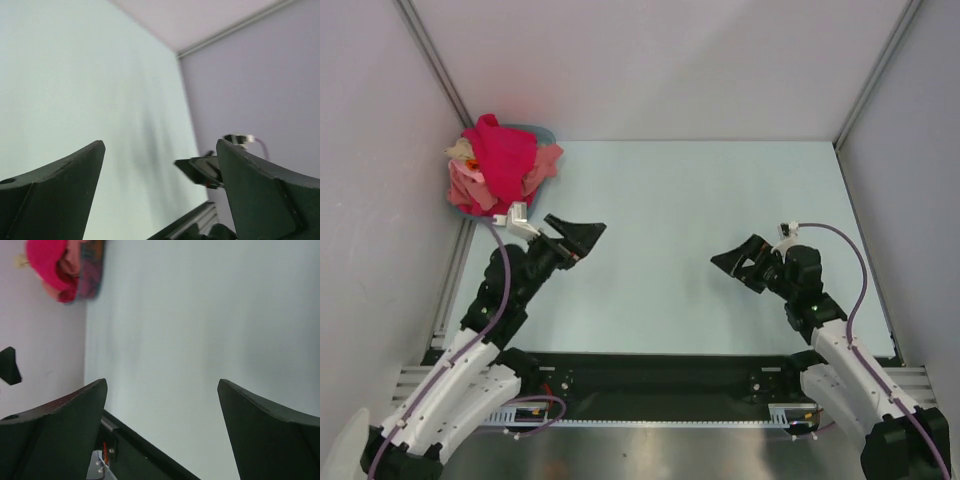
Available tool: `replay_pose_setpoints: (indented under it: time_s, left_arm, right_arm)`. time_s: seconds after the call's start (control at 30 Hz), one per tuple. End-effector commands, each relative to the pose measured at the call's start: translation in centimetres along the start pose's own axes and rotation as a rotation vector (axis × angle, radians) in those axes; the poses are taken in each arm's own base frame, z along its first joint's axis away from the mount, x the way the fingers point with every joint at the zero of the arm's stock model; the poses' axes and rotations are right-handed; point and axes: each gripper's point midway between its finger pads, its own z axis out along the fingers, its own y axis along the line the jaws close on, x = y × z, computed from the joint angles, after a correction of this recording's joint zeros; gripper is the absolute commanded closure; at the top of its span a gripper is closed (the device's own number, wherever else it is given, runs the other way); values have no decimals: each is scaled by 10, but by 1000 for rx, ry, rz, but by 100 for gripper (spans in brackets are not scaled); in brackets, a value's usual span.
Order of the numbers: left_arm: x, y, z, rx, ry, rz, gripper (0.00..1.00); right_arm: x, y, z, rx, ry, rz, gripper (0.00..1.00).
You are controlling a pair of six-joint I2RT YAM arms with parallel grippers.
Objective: Fold and stack the t-shirts
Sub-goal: Grab the tshirt from the pile
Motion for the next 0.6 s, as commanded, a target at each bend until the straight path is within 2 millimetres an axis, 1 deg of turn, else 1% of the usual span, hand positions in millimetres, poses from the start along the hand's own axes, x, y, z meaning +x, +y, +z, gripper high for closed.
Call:
replay_pose_setpoints:
  time_s: [0.0, 0.03, 0.07, 0.1, 0.13, 0.17, 0.2, 0.23, 0.27, 0.3, 0.33, 0.37, 0.4, 0.43, 0.47, 0.5, 0.53, 0.57]
  left_arm:
    - [-2, 58, 1, -327, 74, 70, 0]
    - [-11, 45, 5, -295, 93, 95, 0]
    - [-3, 49, 13, -294, 168, 107, 0]
    - [-15, 57, 16, -319, 156, 130, 0]
    - [-20, 62, 20, -331, 165, 135, 0]
    - [-33, 56, 23, -328, 151, 146, 0]
    - [-44, 87, 21, -467, 141, 150, 0]
    - [-56, 101, 17, -558, 114, 157, 0]
    - [-76, 98, 17, -598, 83, 188, 0]
    - [-91, 134, 5, -800, 57, 213, 0]
    - [-113, 130, 5, -841, 10, 250, 0]
    - [-120, 142, 0, -921, 21, 289, 0]
    - [-136, 154, -7, -998, -15, 304, 1]
    - [-152, 166, -7, -1080, -42, 318, 2]
    - [-159, 175, -10, -1117, -47, 316, 8]
    - [-171, 183, -14, -1149, -60, 311, 10]
    - [-175, 203, -13, -1201, -38, 296, 14]
    - [-187, 205, -12, -1214, -57, 292, 19]
  right_arm:
    - [-5, -39, -4, 232, 24, -37, 0]
    - [-11, -47, -5, 274, 17, -24, 0]
    - [-10, -51, -6, 302, 49, -11, 0]
    - [-12, -53, -6, 299, 70, -29, 0]
    - [-14, -54, -7, 286, 94, -26, 0]
    - [-15, -49, -8, 235, 125, -9, 0]
    - [-15, -53, -7, 228, 151, -17, 0]
    - [-14, -53, -7, 214, 162, -15, 0]
    - [-15, -53, -7, 196, 168, -16, 0]
    - [-15, -52, -7, 193, 171, -27, 0]
    - [-16, -52, -7, 191, 171, -41, 0]
    - [-17, -51, -7, 184, 171, -48, 0]
    - [-17, -50, -7, 178, 171, -50, 0]
    - [-16, -48, -7, 167, 169, -56, 0]
    - [-17, -45, -7, 151, 169, -60, 0]
    - [-18, -42, -7, 139, 168, -65, 0]
    - [-19, -40, -7, 133, 168, -67, 1]
    - [-18, -38, -7, 123, 171, -68, 0]
